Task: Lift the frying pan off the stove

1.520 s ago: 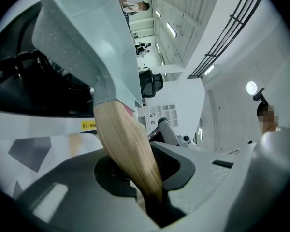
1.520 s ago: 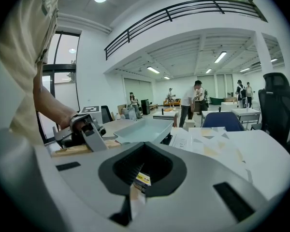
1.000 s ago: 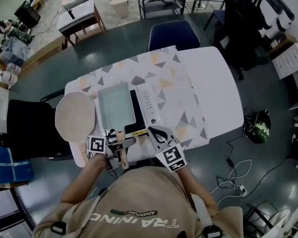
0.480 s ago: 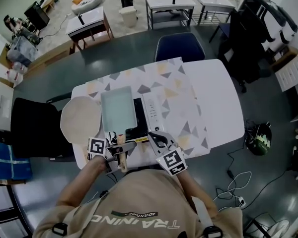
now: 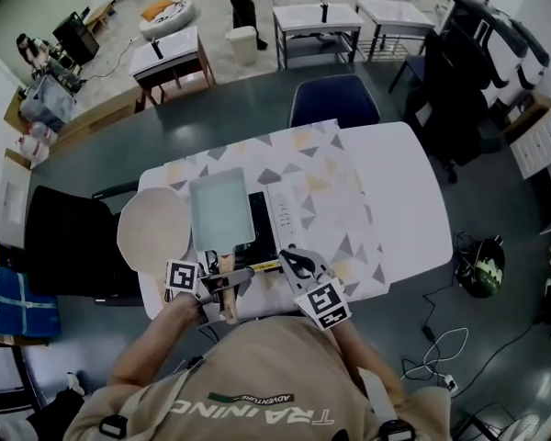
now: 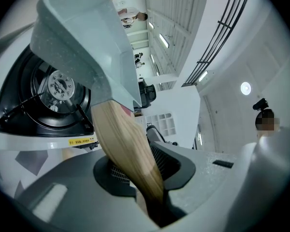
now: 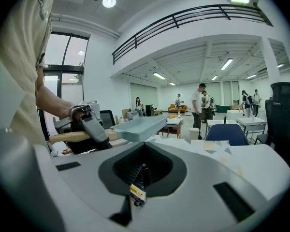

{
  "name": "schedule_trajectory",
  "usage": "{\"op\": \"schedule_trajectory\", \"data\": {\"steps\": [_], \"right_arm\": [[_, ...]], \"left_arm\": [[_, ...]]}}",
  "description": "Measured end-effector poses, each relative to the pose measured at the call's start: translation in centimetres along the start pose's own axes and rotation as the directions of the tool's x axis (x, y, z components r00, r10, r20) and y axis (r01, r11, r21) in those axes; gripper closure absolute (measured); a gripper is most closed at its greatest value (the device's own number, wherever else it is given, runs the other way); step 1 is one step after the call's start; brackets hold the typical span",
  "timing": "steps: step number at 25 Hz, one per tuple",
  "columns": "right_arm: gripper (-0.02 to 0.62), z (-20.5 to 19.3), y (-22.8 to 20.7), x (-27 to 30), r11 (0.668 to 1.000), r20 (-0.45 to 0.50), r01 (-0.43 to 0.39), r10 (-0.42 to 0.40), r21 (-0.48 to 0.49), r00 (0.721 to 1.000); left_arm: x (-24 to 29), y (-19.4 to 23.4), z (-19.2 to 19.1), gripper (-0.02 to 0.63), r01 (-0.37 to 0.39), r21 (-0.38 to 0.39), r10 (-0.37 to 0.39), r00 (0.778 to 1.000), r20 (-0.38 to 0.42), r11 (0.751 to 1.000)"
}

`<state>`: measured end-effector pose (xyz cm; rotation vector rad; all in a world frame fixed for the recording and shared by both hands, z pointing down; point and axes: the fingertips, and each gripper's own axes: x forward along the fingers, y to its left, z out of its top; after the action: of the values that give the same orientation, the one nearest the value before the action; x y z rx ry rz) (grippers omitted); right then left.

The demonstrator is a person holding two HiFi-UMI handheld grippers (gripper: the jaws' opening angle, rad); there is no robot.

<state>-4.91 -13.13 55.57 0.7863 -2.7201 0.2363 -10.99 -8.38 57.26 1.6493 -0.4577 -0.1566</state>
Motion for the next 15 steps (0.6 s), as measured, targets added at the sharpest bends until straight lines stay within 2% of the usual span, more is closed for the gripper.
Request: {"op": "schedule_trajectory", "data": {"steps": [15], "right_arm": [[0.594, 0.55, 0.39, 0.28, 1.000, 0.019, -0.015, 0.015, -0.017, 1.000]], "left_arm": [[-0.82, 0.30, -0.17, 0.523, -0.032, 0.001, 0.032, 0.999, 0.024, 0.999]]}}
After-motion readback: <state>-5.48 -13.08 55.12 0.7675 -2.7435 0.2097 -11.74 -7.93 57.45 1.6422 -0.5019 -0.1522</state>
